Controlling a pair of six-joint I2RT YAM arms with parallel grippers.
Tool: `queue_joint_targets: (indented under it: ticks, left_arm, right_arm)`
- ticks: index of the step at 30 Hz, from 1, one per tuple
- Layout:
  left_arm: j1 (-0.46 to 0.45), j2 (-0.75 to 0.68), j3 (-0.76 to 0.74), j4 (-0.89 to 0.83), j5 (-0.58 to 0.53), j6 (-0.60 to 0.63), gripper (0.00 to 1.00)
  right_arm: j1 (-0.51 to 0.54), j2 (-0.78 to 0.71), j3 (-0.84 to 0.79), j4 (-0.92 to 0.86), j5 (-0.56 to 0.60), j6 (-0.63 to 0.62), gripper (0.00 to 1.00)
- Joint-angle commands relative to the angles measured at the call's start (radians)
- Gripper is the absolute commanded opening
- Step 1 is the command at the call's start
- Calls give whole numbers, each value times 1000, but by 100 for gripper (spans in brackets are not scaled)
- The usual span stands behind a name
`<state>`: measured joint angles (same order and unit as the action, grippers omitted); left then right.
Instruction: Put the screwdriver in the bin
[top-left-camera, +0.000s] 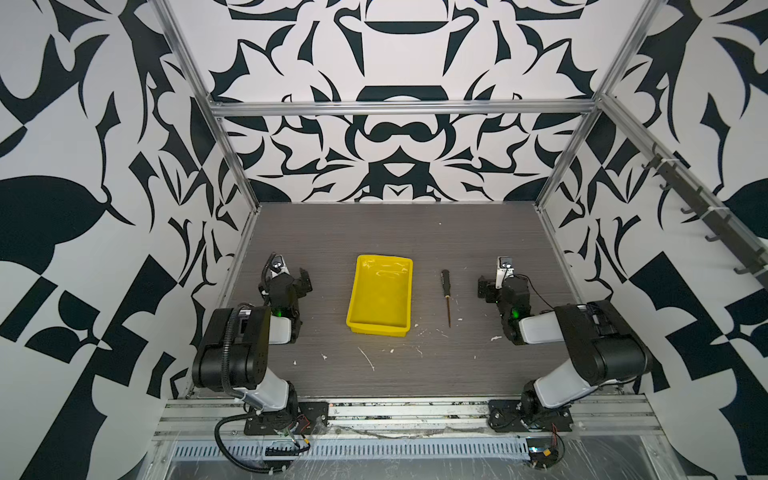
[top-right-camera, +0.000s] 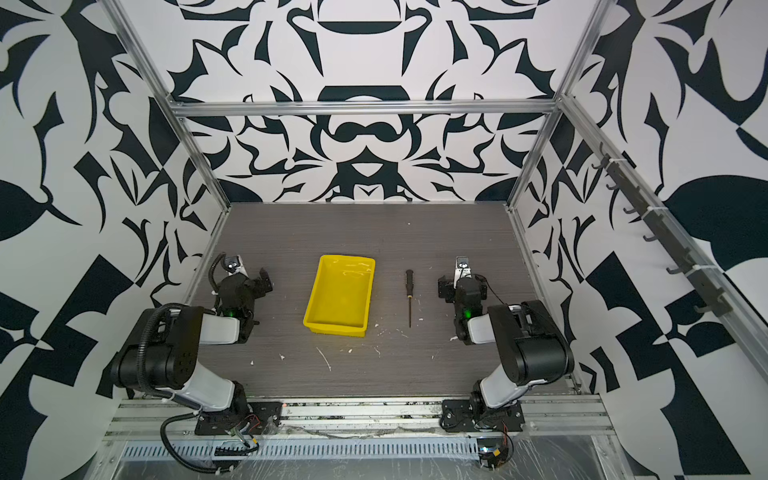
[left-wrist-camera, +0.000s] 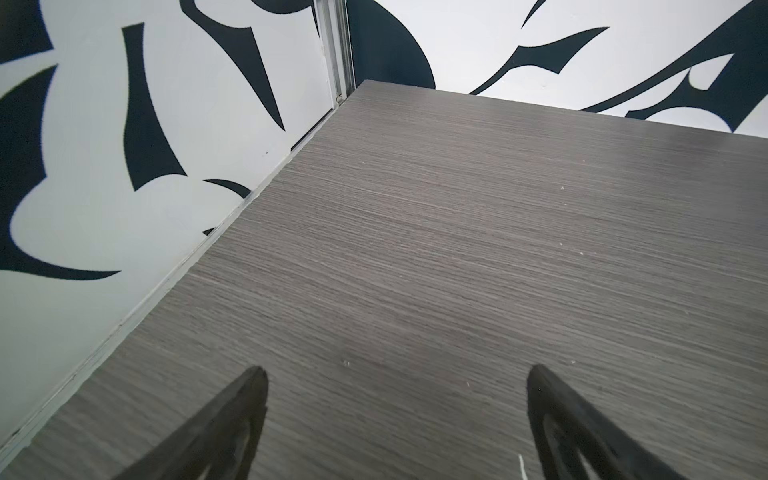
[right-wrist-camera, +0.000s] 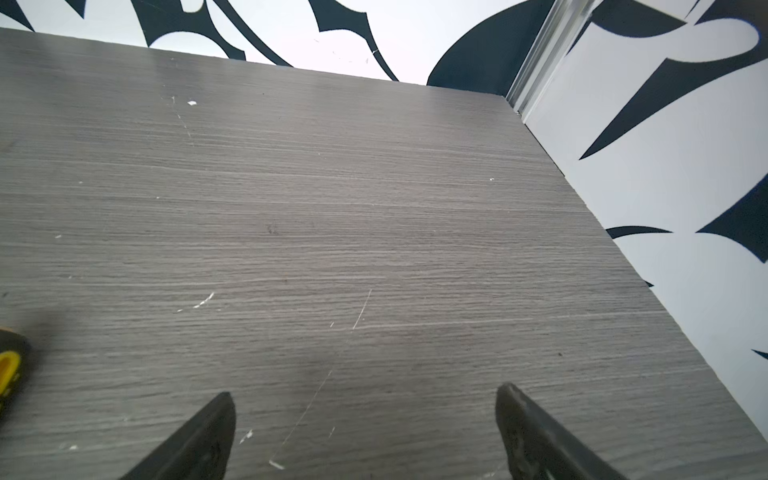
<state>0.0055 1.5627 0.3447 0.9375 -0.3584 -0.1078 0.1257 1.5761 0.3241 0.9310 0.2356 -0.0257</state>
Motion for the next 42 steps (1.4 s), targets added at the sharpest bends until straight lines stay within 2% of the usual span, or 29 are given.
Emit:
queue_joint_targets:
  ticks: [1,42]
  left_arm:
    - [1,-6,17,7,-7,-10,100]
    - [1,-4,16,7,-7,-10,100]
  right_arm:
    - [-3,-18,20,10,-6,3,100]
    - [-3,-22,13,17,-32,-9,100]
